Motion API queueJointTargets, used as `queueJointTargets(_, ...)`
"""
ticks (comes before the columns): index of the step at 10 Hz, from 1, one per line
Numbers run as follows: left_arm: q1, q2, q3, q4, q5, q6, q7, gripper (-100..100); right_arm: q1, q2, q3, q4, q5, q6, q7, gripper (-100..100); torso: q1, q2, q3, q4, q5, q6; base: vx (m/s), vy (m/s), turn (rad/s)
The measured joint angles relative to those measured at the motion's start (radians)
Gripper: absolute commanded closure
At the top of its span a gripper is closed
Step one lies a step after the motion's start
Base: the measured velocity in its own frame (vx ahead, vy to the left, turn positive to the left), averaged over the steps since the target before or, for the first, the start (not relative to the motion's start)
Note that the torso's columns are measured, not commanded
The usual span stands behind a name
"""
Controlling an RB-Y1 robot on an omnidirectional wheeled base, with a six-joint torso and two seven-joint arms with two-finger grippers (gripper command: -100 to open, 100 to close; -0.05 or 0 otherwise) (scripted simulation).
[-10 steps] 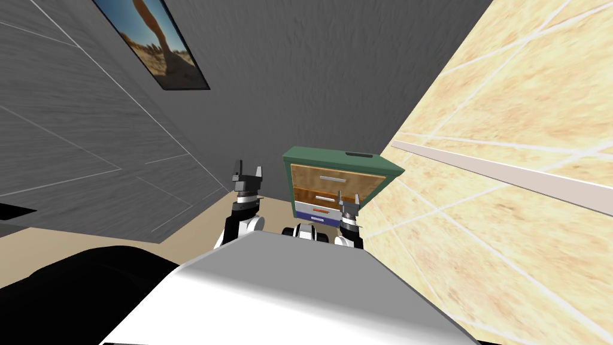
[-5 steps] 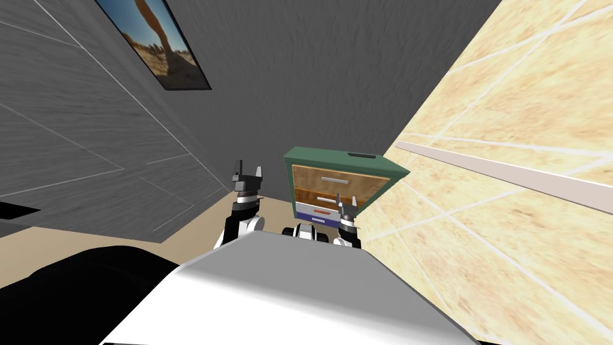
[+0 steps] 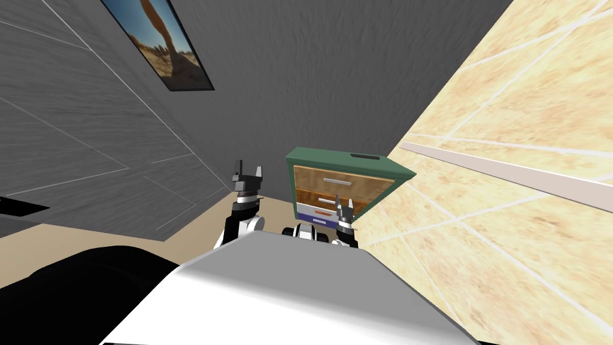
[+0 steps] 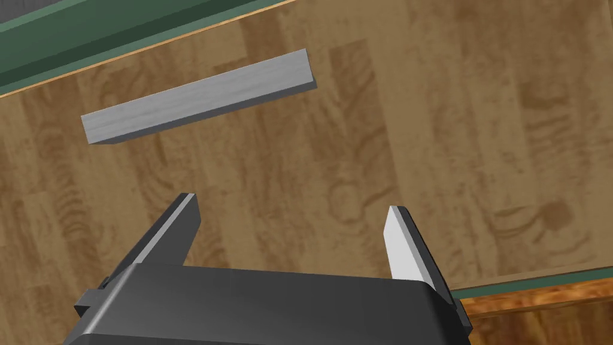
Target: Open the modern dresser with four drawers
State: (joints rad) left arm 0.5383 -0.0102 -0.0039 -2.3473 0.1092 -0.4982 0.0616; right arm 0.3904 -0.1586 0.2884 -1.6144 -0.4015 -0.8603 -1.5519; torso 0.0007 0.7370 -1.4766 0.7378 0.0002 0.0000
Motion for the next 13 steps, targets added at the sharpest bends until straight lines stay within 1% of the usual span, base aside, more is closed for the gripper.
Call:
queueJointTargets(1,0.000,0.000,0.000,0.000,0.000,0.000,0.000,0,-0.002,0.000,0.001,0.006,-0.002,-0.003,-0.024,-100,0.000,0.001,0.000,0.000,0.000,0.000,0.021,0.018,0.053)
queueJointTargets(2,0.000,0.000,0.000,0.000,0.000,0.000,0.000,0,-0.002,0.006,0.014,0.026,-0.009,-0.009,-0.047,-100,-0.001,0.001,0.001,0.000,0.000,0.000,0.016,0.011,0.031)
queueJointTargets(3,0.000,0.000,0.000,0.000,0.000,0.000,0.000,0,-0.005,0.005,0.017,0.041,-0.016,-0.014,-0.074,-100,-0.001,0.001,0.001,0.000,0.000,0.000,0.015,0.015,-0.004)
queueJointTargets(4,0.000,0.000,0.000,0.000,0.000,0.000,0.000,0,-0.006,0.003,0.018,0.046,-0.018,-0.017,-0.099,-100,-0.001,0.001,0.001,0.000,0.000,0.000,0.030,0.027,0.035)
queueJointTargets(5,0.000,0.000,0.000,0.000,0.000,0.000,0.000,0,-0.002,0.004,0.028,0.057,-0.027,-0.019,-0.123,-100,0.000,0.000,0.000,0.000,0.000,0.000,0.030,0.028,0.034)
queueJointTargets(6,0.000,0.000,0.000,0.000,0.000,0.000,0.000,0,-0.005,0.006,0.033,0.075,-0.032,-0.025,-0.149,-100,0.000,0.000,0.000,0.000,0.000,0.000,0.011,0.015,-0.007)
queueJointTargets(7,0.000,0.000,0.000,0.000,0.000,0.000,0.000,0,-0.009,0.005,0.034,0.084,-0.035,-0.029,-0.173,-100,-0.001,0.002,0.001,0.000,0.000,0.000,0.019,0.015,0.052)
queueJointTargets(8,0.000,0.000,0.000,0.000,0.000,0.000,0.000,0,-0.013,0.006,0.043,0.117,-0.043,-0.044,-0.202,-100,-0.001,0.001,0.001,0.000,0.000,0.000,0.030,0.021,0.025)
queueJointTargets(9,0.000,0.000,0.000,0.000,0.000,0.000,0.000,0,-0.015,0.007,0.048,0.130,-0.048,-0.049,-0.231,-100,-0.001,0.001,0.000,0.000,0.000,0.000,0.019,0.025,-0.020)
queueJointTargets(10,0.000,0.000,0.000,0.000,0.000,0.000,0.000,0,-0.016,0.007,0.048,0.132,-0.051,-0.048,-0.252,-100,0.000,0.001,0.001,0.000,0.000,0.000,0.022,0.024,0.052)
queueJointTargets(12,0.000,0.000,0.000,0.000,0.000,0.000,0.000,0,-0.018,0.010,0.062,0.162,-0.065,-0.054,-0.303,-100,-0.001,0.001,0.001,0.000,0.000,0.000,0.011,0.012,0.010)
queueJointTargets(13,0.000,0.000,0.000,0.000,0.000,0.000,0.000,0,-0.019,0.010,0.063,0.169,-0.066,-0.058,-0.324,-100,-0.002,0.002,0.001,0.000,0.000,0.000,0.016,0.011,0.040)
